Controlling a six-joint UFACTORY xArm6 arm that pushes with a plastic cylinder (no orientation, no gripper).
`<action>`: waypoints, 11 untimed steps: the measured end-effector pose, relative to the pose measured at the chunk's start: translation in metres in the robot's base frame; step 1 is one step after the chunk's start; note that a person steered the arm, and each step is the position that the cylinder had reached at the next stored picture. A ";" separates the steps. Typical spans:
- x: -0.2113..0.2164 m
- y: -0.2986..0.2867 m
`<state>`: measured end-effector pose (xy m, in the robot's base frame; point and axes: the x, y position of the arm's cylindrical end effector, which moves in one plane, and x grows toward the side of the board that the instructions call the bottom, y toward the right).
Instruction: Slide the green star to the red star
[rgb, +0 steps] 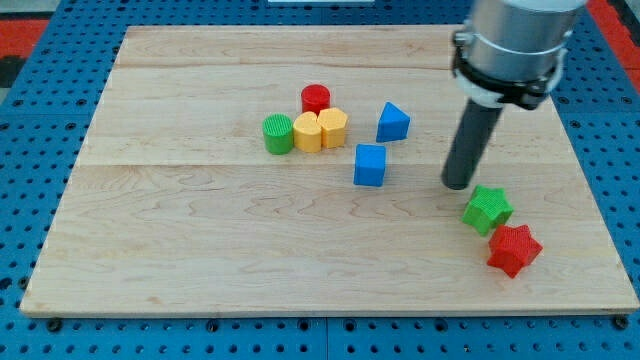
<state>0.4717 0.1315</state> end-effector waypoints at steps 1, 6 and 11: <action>0.016 -0.017; 0.011 0.002; 0.033 0.024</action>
